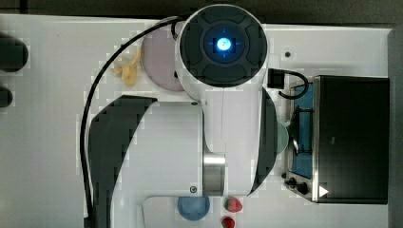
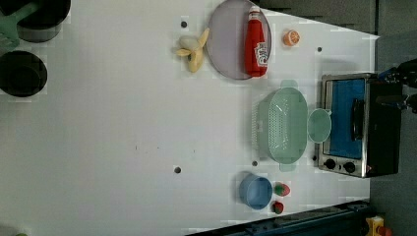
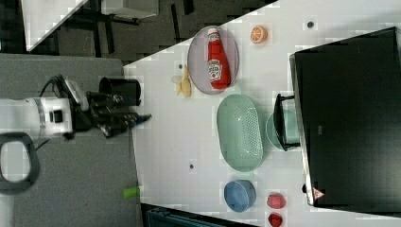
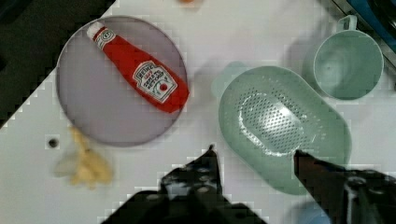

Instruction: Drag strainer right to left.

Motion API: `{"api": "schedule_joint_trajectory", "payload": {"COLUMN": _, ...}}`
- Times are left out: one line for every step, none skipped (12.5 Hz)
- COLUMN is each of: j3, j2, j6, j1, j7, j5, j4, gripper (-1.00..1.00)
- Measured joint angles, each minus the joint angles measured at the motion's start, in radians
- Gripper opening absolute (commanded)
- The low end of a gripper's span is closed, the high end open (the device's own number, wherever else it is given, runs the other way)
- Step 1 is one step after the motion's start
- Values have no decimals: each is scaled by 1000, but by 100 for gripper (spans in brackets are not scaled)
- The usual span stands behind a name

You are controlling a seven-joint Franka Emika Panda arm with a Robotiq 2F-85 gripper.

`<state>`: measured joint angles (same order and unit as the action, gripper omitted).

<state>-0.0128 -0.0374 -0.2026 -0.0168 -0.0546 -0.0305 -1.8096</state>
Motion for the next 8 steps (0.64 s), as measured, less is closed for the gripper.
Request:
{"api": "schedule_joint_trajectory", "payload": {"j3": -16, "j2": -109, "j6": 85, "j1": -7, "j7": -15, "j5": -31, "j4": -133, "gripper": 60}}
{"api": "schedule_joint_trajectory", "payload": {"j3": -38, "j2": -233, "j6": 179, "j1": -14, "j7": -27, "j5": -45, "j4": -243, "gripper": 82}}
{"api": "schedule_joint_trajectory", "payload": {"j3": -60, "j2": -350, "j6": 205, "j1": -9, "j7": -32, "j5": -36, "j4": -333, "gripper": 99}}
{"api": "schedule_joint_trajectory", "payload": {"j3": -73, "j2": -453, "j6": 198, "j1": -1, "j7": -38, "j5": -33, "j4": -396, "gripper": 100}}
{"api": "schedule_joint_trajectory", "payload": {"j3": -77, "j2": -542, "j6": 179, "j1": 3, "j7": -43, "j5": -45, "j4": -429, "gripper": 100}}
{"api": "schedule_joint_trajectory", "payload": {"j3": -75, "j2": -604, "j6": 173, "j1": 6, "j7": -51, "j5": -51, "j4": -427, "gripper": 100}}
{"api": "schedule_joint_trajectory", "payload": {"j3": -72, "j2": -633, "j6": 154, "j1": 8, "j7": -67, "j5": -42, "j4": -405, "gripper": 100}}
{"api": "schedule_joint_trajectory", "payload": {"j3": -73, "j2": -622, "j6": 95, "j1": 7, "j7": -72, "j5": -24, "j4": -376, "gripper": 100}}
